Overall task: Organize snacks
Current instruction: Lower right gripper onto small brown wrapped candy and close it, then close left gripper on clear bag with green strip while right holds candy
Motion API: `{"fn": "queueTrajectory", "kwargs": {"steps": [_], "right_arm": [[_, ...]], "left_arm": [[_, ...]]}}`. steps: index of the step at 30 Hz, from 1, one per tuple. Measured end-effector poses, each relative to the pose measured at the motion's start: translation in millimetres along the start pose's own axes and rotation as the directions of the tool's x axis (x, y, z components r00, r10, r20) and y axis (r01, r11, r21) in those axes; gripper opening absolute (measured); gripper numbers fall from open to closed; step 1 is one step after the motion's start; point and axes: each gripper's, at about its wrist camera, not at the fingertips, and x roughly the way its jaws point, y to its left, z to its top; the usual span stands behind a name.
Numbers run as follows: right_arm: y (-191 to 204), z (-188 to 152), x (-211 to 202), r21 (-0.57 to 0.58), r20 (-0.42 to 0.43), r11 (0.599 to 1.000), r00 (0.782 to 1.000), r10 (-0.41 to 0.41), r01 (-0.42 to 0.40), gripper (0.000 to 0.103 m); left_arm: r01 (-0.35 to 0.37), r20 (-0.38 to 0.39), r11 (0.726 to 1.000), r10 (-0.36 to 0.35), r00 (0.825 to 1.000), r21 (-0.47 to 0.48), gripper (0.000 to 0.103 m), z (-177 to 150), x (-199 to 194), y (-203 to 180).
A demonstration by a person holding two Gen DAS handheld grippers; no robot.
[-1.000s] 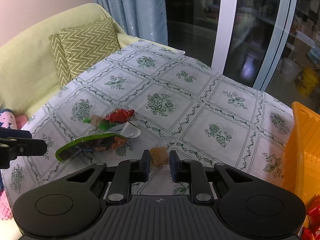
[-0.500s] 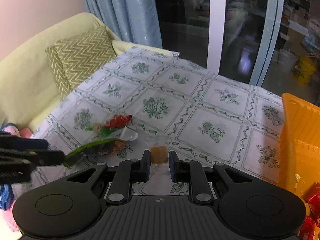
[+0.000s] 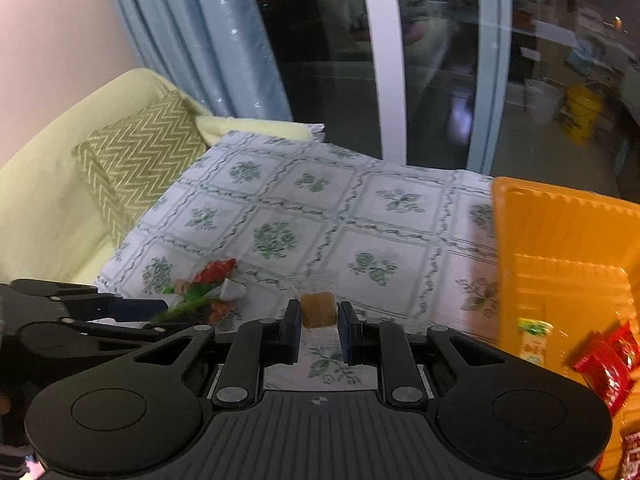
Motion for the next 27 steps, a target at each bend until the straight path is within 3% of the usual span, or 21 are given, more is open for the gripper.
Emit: {"fn": "queueTrajectory", "kwargs": {"steps": [8,13,27], "right_arm": [[-15.0,-4.6,-14.9,0.063,0.008,0.998,1.000,-0.021,0.021,0.020],[-16.8,-8.1,-21.0,0.073,0.009,0.997,1.000,-0.024,0.023,0.020],[-20.0,-20.4,-48.2,0.059,0.027,0.998,0.999,0.020,-0.021,0.020]], "left_arm": [[0.001,0.000,0.998,-0.001,1.000,0.064,0.038,5.3,8.8,-7.4],[-0.005,-0.004,0.994,0.006,1.000,0.110,0.025,0.1,9.8,-17.3],[0.025,0.039,1.000,-0.025,0.999,0.003,0.022,-16.4,-20.0,-22.3]]}}
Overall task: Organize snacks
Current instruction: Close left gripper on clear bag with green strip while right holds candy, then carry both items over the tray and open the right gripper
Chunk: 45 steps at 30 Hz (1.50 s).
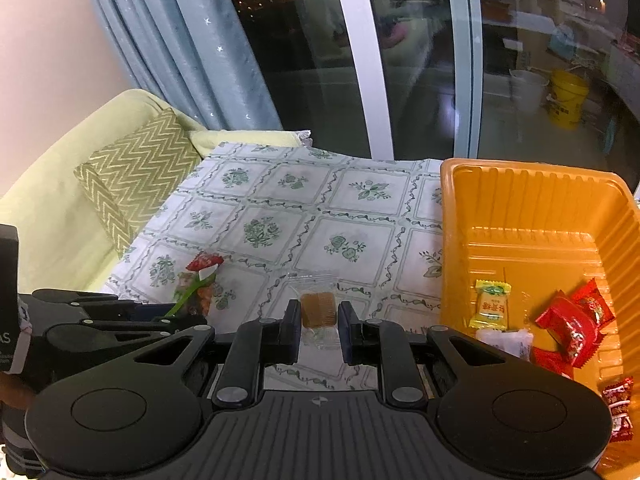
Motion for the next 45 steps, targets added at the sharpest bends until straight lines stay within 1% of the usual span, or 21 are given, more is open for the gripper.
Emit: {"fn": "queueTrajectory", "kwargs": {"steps": [4,12,19,27,34,39,45], "right_arm": [[-5.4,-2.8,-12.5,0.001,0.009,1.000,1.000,0.015,-0.015,0.020],[-24.5,-11.8,-43.6,0.009,0.032,1.000,0.999,0.029,-0.030,0.020],[-54.7,-23.8,-74.7,0.034,0.044,0.999,0.999,0.019,-0.020,0.020],[-97.3,-36.0,-106.5,0.065,0.051,0.998,0.999,-0.010,0.007,0.020],[-133.0,-39.5,-118.5,0.075,0.038,0.997,0.999,-0.036,0.033,0.020],[-157.3,-38.5,-117.3,0.065,0.017,0.997,0.999,-0.041,0.040,0.020],[-174.9,-38.3,-112.0,0.053,-0.004,0.998,1.000,-0.028,0.028,0.020]], "left_arm": [[-0.004,0.018,1.000,0.004,1.000,0.001,0.022,-3.3,-13.3,-10.2],[0.013,0.053,1.000,-0.012,0.999,-0.012,0.022,-9.1,-40.0,-39.1],[0.053,0.068,0.998,-0.052,0.996,-0.012,0.022,-10.5,-53.0,-76.0],[0.069,0.088,0.998,-0.069,0.994,-0.002,0.022,-5.0,-56.9,-120.5],[0.072,0.099,0.997,-0.070,0.993,-0.012,0.022,-4.0,-56.9,-152.4],[0.054,0.102,0.998,-0.050,0.994,-0.037,0.022,-4.8,-55.7,-168.2],[0.029,0.108,0.998,-0.022,0.994,-0.062,0.022,-5.1,-57.7,-182.7]]}}
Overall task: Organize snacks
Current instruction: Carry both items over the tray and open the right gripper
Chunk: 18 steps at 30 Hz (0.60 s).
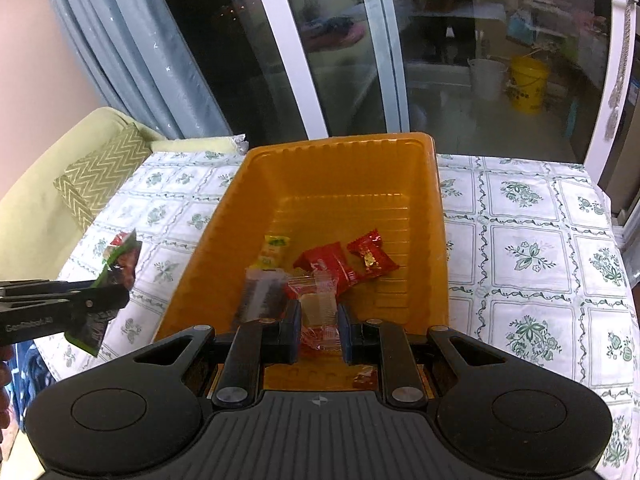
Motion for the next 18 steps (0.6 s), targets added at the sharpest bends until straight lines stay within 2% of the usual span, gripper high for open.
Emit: {"fn": "queueTrajectory", "kwargs": {"steps": [10,18], "right_arm": [[-15.8,3.9,8.3,0.027,-0.017,0.999,0.999,0.045,-0.045,0.020],[-27.1,4.2,-6.9,0.047,0.004,0.997,0.998,0.067,-0.067,0.020]], "left_arm": [[-0.027,0.001,0.999,0.027,1.000,-0.017,0.022,-4.1,-4.6,-17.0],[-0.024,0.008,1.000,0.024,1.000,-0.018,0.022,-6.0,-7.8,-31.1]]}}
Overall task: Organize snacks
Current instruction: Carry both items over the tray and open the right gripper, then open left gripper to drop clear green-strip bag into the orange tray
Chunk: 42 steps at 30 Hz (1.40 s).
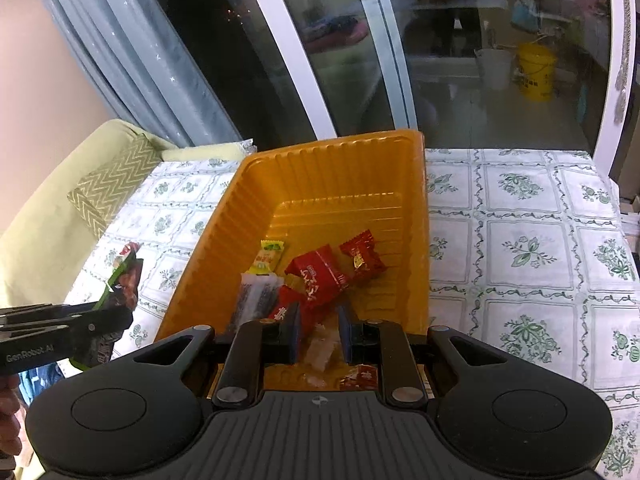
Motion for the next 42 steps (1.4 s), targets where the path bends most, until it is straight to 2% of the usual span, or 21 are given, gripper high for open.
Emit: {"fn": "queueTrajectory", "kwargs": {"steps": [11,24,35,42], "right_arm": [[-6.2,2.8,-18.0,-0.009,0.020,1.000,1.000,-0.015,0.015,0.020],[-28.1,8.7,-32.4,0.043,0.047,0.998,0.997,-0.054,0.052,0.020],[-40.8,8.6,-42.1,0.076,0.065,0.995,0.995,-0.070,0.065,0.020],[-39.0,7.2,-45.1,0.067,0.068,0.996,0.996,-0.055,0.050,0.020]], "left_arm": [[0.079,-0.003,0.996,-0.079,0.997,0.042,0.022,7.9,14.2,-40.5],[0.166,-0.058,0.980,-0.161,0.985,0.112,0.023,20.6,54.7,-91.4],[0.166,-0.090,0.977,-0.155,0.984,0.131,0.023,26.0,83.6,-112.6],[0.150,-0.069,0.983,-0.144,0.987,0.107,0.027,25.8,75.5,-107.4]]}}
